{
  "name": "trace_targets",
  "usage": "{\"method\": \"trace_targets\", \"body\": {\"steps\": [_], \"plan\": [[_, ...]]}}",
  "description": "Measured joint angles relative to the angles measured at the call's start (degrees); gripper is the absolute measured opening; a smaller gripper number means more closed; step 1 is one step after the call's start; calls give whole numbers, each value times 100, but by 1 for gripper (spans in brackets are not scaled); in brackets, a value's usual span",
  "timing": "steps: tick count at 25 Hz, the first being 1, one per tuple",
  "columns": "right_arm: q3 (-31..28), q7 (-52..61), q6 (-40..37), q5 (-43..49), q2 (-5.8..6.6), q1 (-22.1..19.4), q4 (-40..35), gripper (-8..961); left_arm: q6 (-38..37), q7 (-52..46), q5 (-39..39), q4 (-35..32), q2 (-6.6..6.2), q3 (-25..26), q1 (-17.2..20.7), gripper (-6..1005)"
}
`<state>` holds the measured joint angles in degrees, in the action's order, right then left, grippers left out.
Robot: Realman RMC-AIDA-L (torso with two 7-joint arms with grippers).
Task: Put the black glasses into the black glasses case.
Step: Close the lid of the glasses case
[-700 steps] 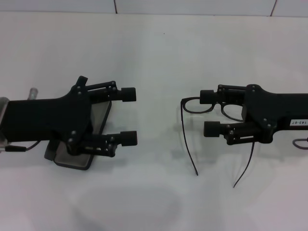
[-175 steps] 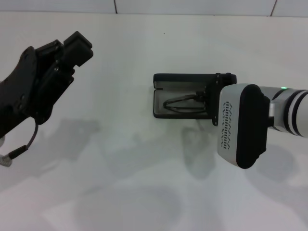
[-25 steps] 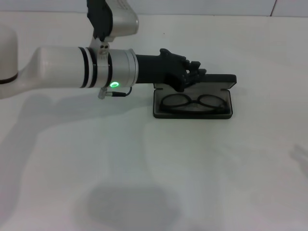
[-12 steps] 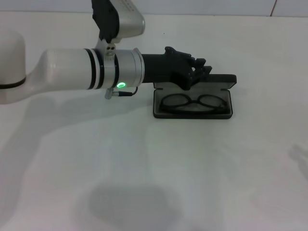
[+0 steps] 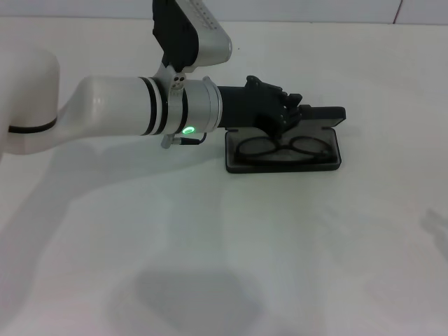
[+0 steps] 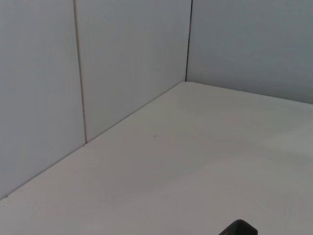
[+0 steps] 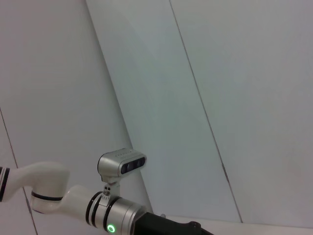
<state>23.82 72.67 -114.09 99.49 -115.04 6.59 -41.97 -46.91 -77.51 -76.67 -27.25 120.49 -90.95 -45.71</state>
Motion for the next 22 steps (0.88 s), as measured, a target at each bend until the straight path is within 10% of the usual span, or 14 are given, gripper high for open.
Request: {"method": "trace_targets", "body": {"steps": [22], "plan": [[31, -157, 72, 10, 0, 26, 190, 225, -494, -63, -100, 188, -37, -311, 31, 225]]}}
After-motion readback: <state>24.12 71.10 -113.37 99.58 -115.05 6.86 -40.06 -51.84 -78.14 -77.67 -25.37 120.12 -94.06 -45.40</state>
